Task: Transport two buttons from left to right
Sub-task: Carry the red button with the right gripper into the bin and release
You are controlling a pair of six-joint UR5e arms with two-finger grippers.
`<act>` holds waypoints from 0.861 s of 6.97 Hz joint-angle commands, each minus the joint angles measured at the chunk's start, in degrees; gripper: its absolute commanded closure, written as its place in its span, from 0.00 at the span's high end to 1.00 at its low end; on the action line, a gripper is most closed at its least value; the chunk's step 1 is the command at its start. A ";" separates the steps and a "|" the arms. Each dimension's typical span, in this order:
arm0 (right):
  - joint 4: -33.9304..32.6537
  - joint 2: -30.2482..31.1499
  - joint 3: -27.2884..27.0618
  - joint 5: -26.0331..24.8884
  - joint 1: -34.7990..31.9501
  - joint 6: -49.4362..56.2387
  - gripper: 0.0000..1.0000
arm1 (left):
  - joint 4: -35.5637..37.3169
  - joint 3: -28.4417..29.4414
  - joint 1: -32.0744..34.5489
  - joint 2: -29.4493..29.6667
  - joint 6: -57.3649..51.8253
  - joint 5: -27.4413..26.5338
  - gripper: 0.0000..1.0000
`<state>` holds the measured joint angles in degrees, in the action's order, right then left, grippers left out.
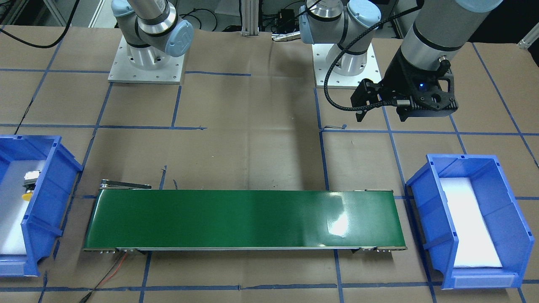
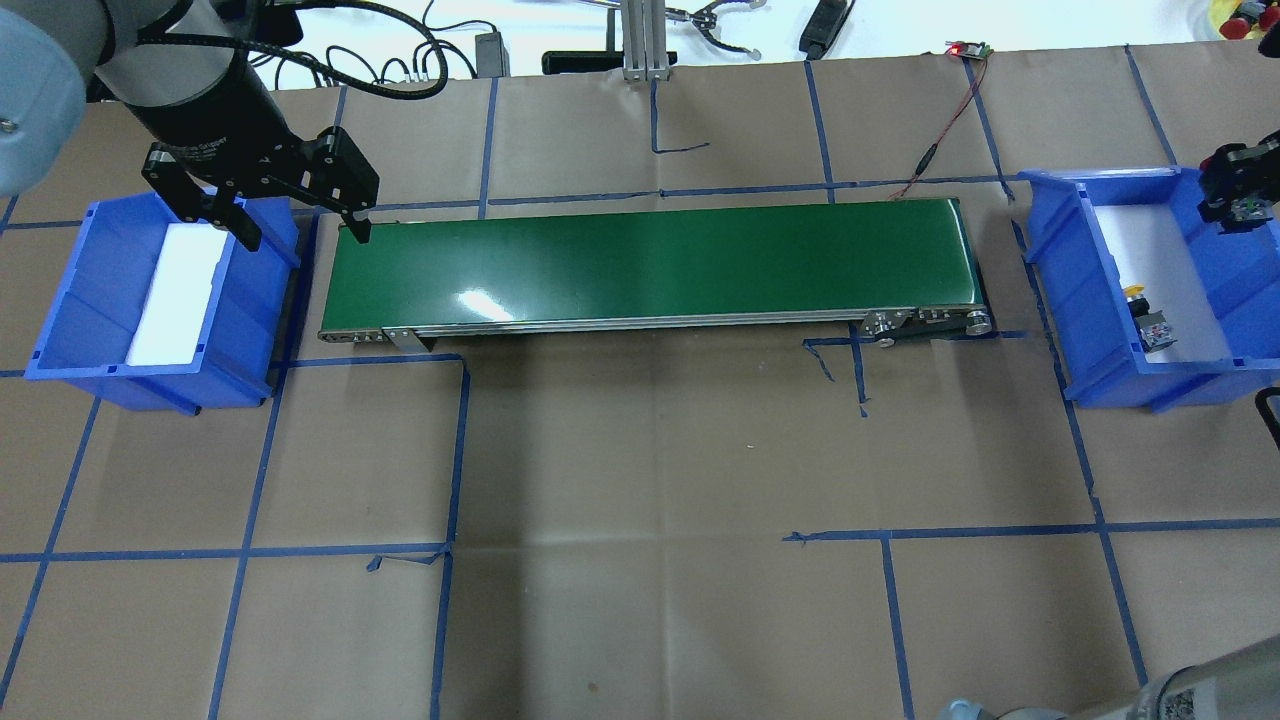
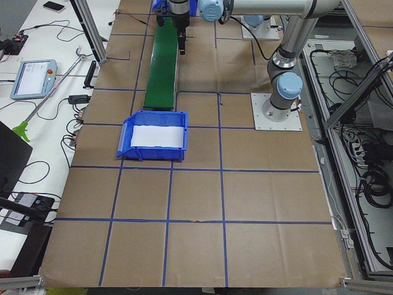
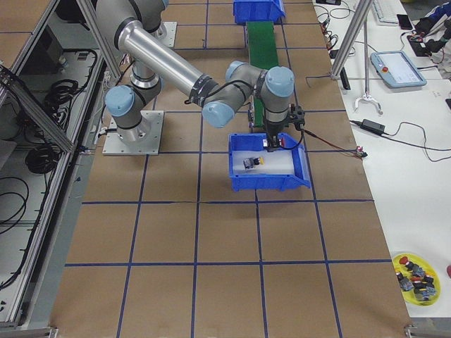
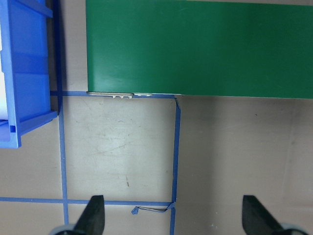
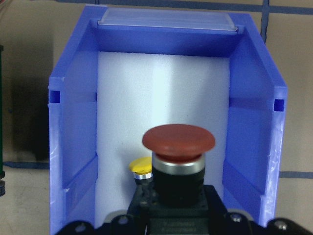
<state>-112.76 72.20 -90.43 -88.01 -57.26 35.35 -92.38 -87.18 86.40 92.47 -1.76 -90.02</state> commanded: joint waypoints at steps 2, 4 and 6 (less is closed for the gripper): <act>-6.04 -6.44 0.26 1.96 -1.09 0.07 0.05 | 0.01 0.08 0.00 -0.01 0.00 -0.07 1.00; -12.21 -9.79 -0.27 1.87 -1.98 0.25 0.06 | 0.01 0.08 0.00 -0.01 0.00 0.02 1.00; -12.22 -11.20 -1.76 1.87 -2.07 0.16 0.06 | 0.01 0.17 0.00 0.08 0.00 -0.07 1.00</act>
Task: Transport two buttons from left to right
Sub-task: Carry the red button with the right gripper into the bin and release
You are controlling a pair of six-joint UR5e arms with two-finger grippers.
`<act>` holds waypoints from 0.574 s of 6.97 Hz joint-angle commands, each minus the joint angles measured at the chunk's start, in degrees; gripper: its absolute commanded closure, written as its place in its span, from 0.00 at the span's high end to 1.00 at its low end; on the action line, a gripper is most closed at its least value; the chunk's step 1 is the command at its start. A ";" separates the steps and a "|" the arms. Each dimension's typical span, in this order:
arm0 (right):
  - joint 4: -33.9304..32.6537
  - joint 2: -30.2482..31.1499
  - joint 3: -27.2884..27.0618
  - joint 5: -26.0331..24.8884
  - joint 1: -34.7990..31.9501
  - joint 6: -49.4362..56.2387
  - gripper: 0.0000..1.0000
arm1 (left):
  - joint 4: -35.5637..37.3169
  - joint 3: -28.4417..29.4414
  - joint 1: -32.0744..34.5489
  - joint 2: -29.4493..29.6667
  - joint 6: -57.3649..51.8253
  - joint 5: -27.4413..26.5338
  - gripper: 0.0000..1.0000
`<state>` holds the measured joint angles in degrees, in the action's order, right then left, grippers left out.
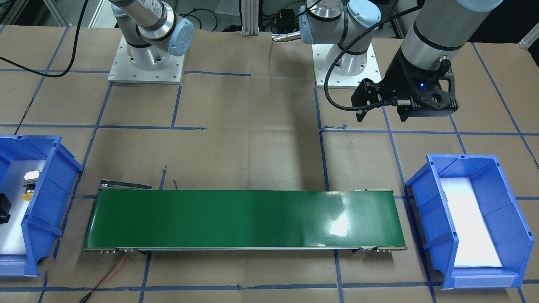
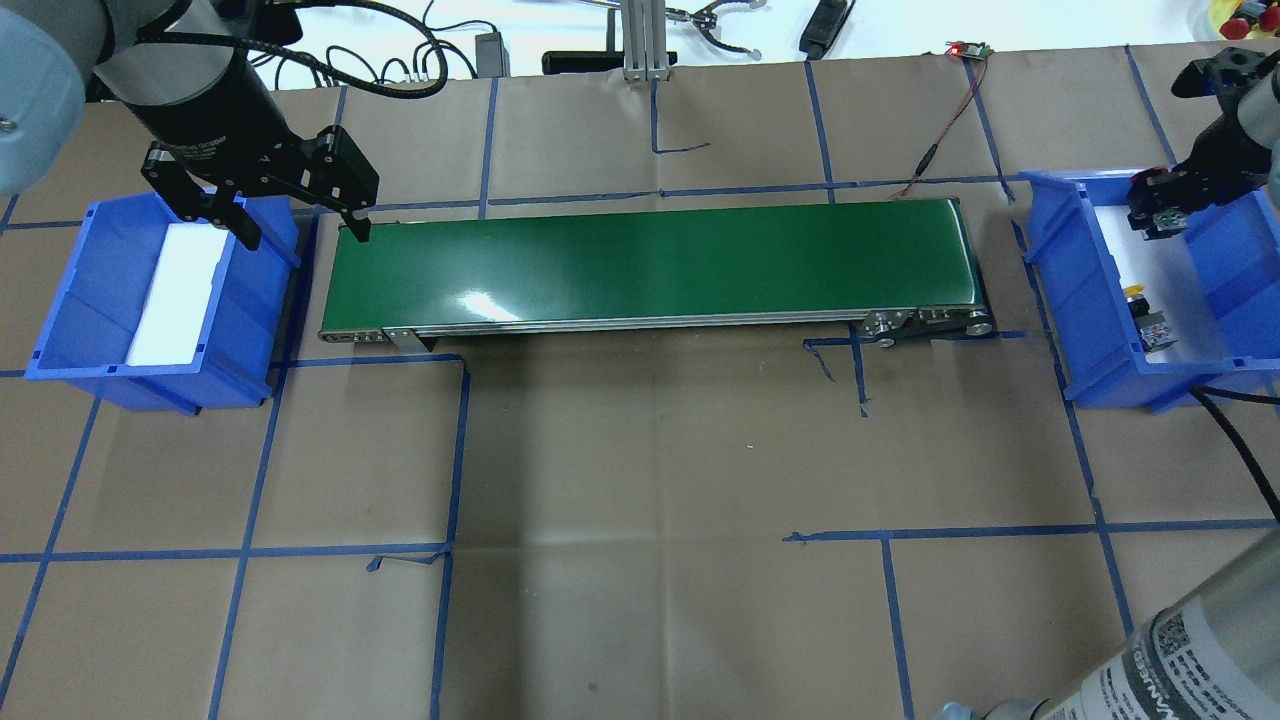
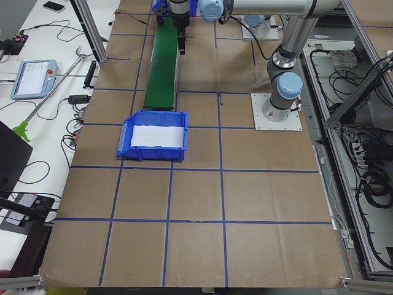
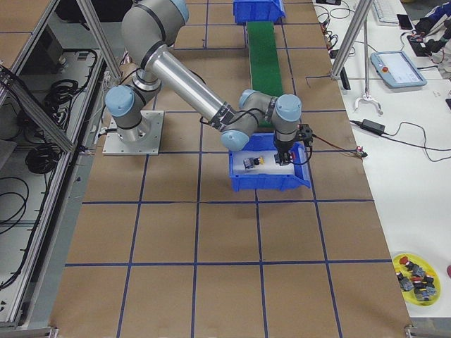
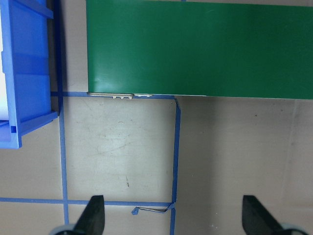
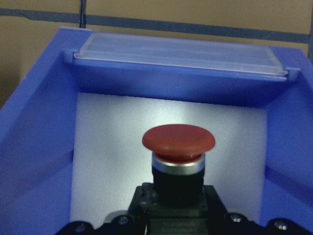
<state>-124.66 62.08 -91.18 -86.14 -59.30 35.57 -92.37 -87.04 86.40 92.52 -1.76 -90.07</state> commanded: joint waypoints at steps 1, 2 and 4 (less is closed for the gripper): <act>-0.32 -1.43 -1.54 -0.17 -0.02 -0.41 0.07 | 0.00 0.03 0.00 0.03 0.00 0.07 1.00; -0.41 -1.70 -1.54 -0.17 -0.02 -0.59 0.09 | 0.00 0.12 0.00 0.03 0.00 0.07 1.00; -0.58 -2.40 -1.37 0.27 -0.02 -0.68 0.70 | 0.00 0.21 0.00 0.12 0.00 0.07 1.00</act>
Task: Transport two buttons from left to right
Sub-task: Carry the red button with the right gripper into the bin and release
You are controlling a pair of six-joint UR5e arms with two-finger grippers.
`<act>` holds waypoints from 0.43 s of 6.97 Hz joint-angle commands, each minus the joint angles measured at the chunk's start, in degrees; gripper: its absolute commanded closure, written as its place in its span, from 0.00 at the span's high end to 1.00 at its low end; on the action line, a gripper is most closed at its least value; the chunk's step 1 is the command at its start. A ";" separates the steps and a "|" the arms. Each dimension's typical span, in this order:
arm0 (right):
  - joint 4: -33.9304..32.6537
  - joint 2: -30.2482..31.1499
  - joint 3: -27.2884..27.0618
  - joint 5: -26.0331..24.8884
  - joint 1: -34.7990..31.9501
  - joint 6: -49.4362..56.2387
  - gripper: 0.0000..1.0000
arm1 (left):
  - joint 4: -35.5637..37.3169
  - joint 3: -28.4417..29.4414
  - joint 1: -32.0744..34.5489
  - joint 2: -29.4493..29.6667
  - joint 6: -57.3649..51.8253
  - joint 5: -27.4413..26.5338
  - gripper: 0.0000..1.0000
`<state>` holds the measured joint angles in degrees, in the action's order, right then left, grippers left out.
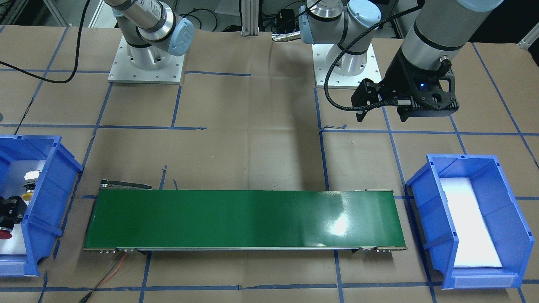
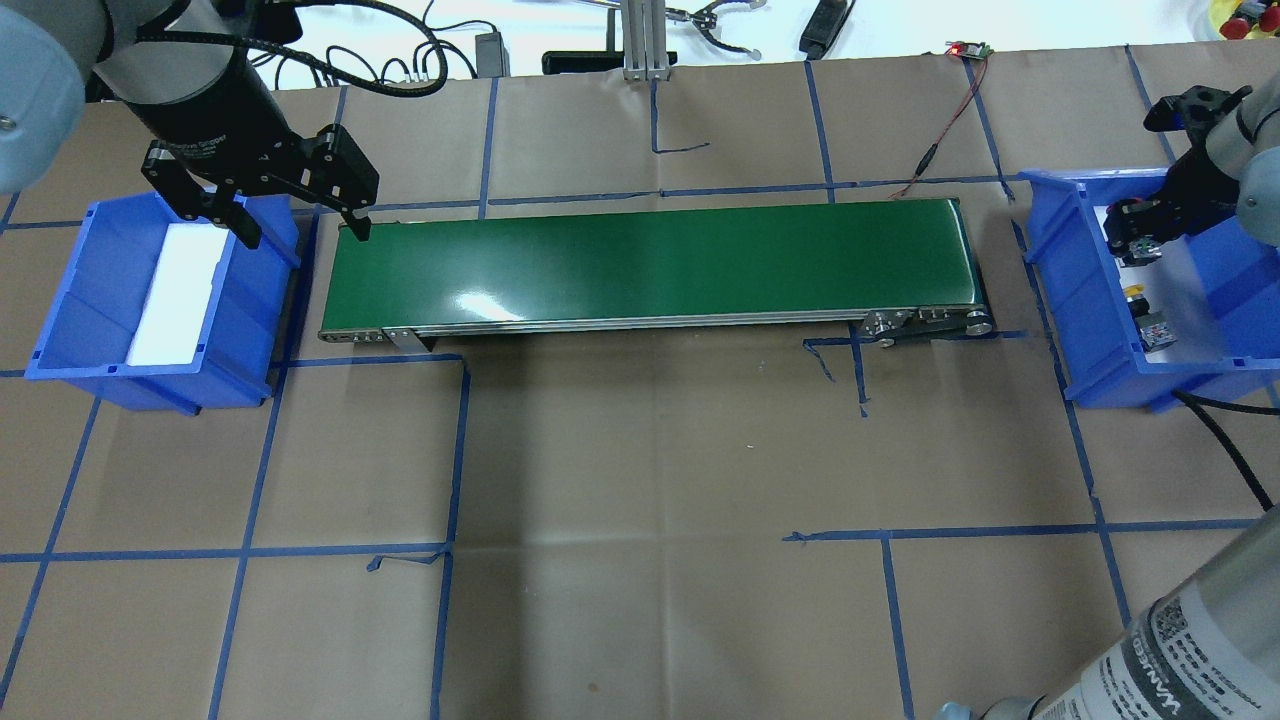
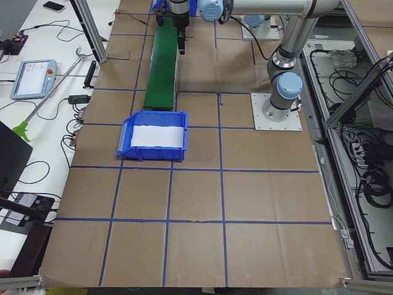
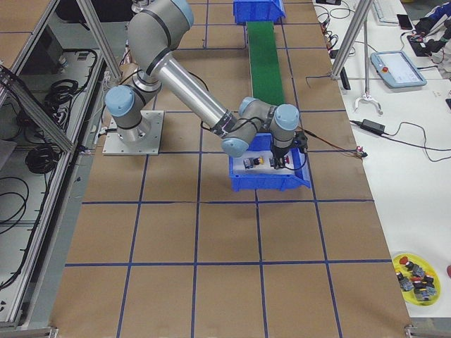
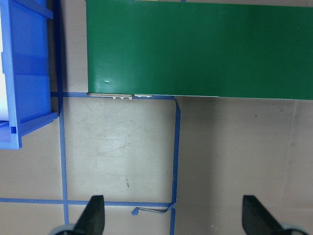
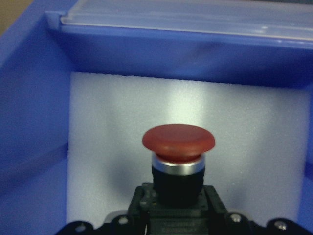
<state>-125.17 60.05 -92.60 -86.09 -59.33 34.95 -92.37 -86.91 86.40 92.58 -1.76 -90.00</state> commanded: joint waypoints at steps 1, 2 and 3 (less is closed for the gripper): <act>-0.16 -0.46 0.05 0.65 -0.09 -0.15 0.96 | 0.00 0.07 0.00 0.06 0.00 0.09 1.00; 0.02 -0.37 0.40 1.53 0.00 -0.15 0.99 | 0.00 0.16 0.00 0.06 0.00 0.09 1.00; 0.37 -0.20 0.58 1.45 0.00 -0.24 0.99 | 0.00 0.25 0.00 0.14 0.00 0.09 1.00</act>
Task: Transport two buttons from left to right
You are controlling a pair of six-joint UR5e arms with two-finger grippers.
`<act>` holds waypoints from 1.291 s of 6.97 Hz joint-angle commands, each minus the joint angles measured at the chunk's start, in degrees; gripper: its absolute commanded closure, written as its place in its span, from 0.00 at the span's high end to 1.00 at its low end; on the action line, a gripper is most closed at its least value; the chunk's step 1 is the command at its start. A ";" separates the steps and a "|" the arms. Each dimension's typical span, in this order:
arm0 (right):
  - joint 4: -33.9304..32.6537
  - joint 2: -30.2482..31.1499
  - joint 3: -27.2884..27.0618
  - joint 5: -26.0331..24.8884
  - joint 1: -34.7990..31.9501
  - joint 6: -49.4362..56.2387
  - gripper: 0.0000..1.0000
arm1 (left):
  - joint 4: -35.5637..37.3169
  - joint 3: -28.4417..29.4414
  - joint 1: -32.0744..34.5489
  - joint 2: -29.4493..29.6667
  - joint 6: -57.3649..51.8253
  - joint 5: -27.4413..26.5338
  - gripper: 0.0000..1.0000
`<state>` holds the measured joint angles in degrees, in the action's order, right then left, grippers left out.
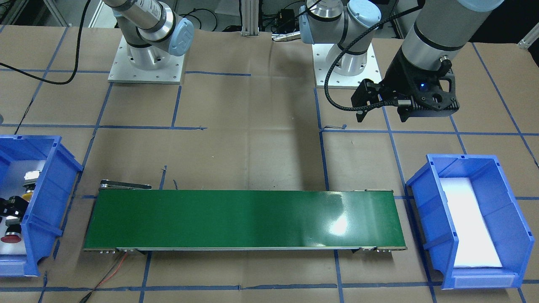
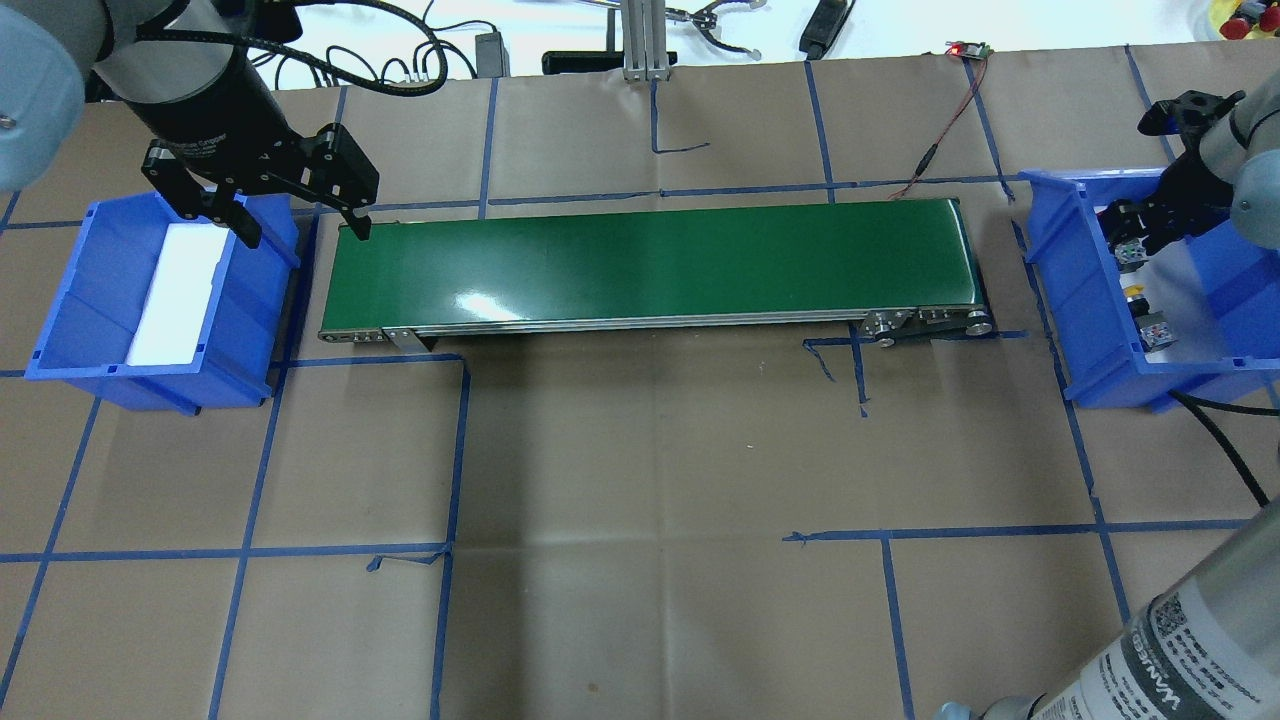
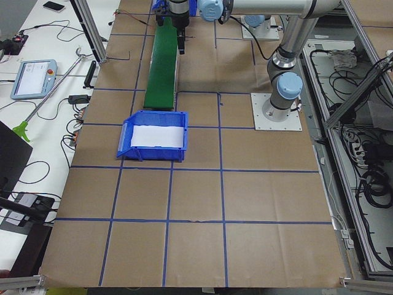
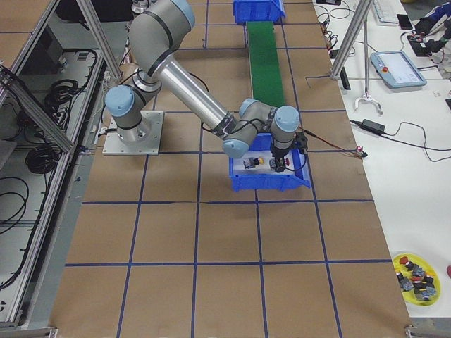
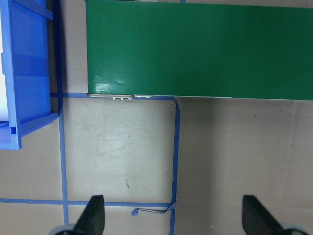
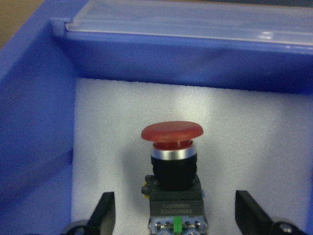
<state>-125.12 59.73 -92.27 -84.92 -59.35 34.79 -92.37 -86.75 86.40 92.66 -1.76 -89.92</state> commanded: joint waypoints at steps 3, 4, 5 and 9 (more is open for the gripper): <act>1.71 4.76 0.52 -0.33 -0.06 -0.78 0.99 | 0.00 0.18 0.00 0.15 0.00 0.01 1.00; 5.29 7.48 0.69 -0.16 -0.06 -0.95 0.99 | 0.00 0.26 0.00 0.24 0.00 0.01 1.00; 11.68 11.16 2.95 -0.16 -1.36 -6.00 0.99 | 0.00 0.35 0.00 0.24 0.00 0.01 1.00; 31.78 20.22 12.91 -0.86 -18.98 -25.79 1.00 | 0.00 0.53 0.00 0.32 0.00 0.01 1.00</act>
<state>-95.85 77.04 -80.42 -85.60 -71.93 14.20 -92.37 -86.24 86.40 92.98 -1.76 -89.91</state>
